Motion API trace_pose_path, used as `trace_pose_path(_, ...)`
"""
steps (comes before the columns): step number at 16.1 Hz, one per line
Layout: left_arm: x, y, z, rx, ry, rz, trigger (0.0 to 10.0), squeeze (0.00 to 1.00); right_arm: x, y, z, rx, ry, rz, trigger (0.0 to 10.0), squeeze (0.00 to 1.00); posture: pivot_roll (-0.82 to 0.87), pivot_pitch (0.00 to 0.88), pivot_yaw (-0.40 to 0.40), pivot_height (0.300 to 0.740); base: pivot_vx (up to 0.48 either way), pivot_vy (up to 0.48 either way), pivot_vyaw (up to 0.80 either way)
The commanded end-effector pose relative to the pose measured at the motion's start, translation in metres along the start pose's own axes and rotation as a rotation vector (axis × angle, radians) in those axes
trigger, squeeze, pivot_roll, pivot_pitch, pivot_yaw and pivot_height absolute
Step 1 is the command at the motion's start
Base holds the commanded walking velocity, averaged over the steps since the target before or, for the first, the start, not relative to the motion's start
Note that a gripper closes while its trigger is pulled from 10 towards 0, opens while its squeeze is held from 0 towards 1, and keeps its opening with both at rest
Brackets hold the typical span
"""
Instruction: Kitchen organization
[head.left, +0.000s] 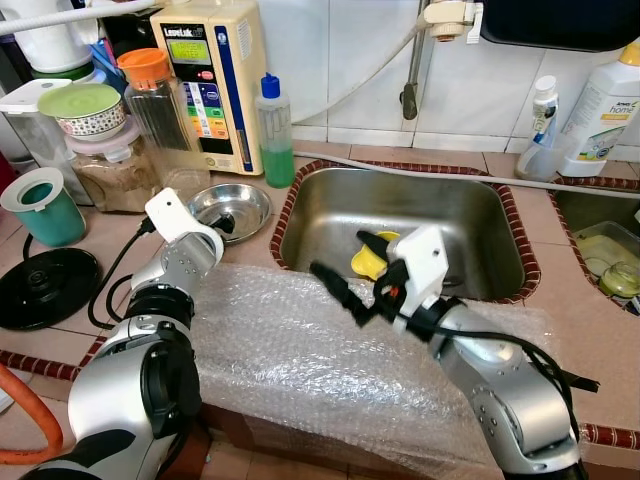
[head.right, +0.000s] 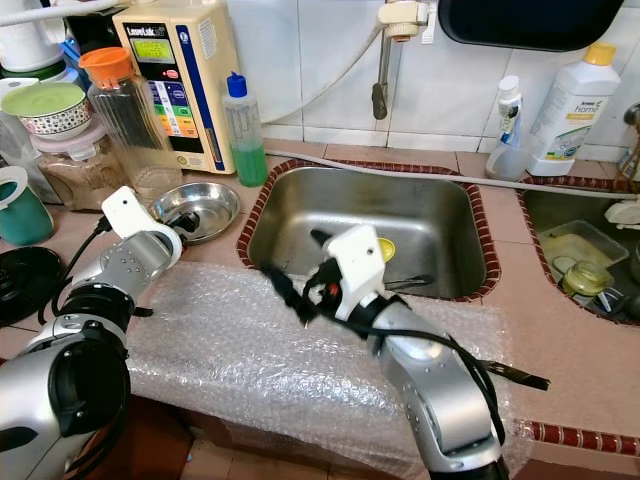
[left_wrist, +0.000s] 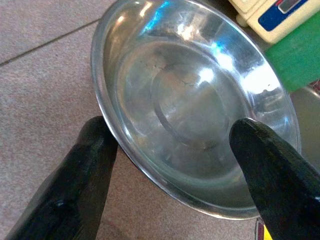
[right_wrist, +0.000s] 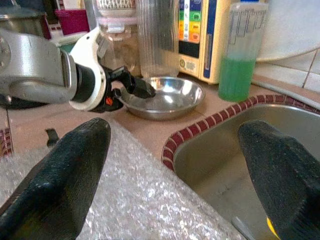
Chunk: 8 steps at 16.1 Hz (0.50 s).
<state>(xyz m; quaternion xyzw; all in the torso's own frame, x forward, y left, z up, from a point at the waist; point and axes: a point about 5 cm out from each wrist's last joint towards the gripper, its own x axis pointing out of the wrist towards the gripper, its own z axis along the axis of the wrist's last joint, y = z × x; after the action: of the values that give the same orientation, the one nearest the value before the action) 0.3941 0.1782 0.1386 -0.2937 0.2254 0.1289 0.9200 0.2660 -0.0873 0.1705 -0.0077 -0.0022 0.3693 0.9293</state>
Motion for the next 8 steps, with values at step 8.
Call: trace_pose_path(8,0.002,0.014,0.006,-0.078,0.014,0.059,0.0,0.0,0.0,0.003,-0.008,-0.075,0.093,0.025,10.0,0.0,-0.06,0.0,0.094,0.74,0.0,0.0,0.0)
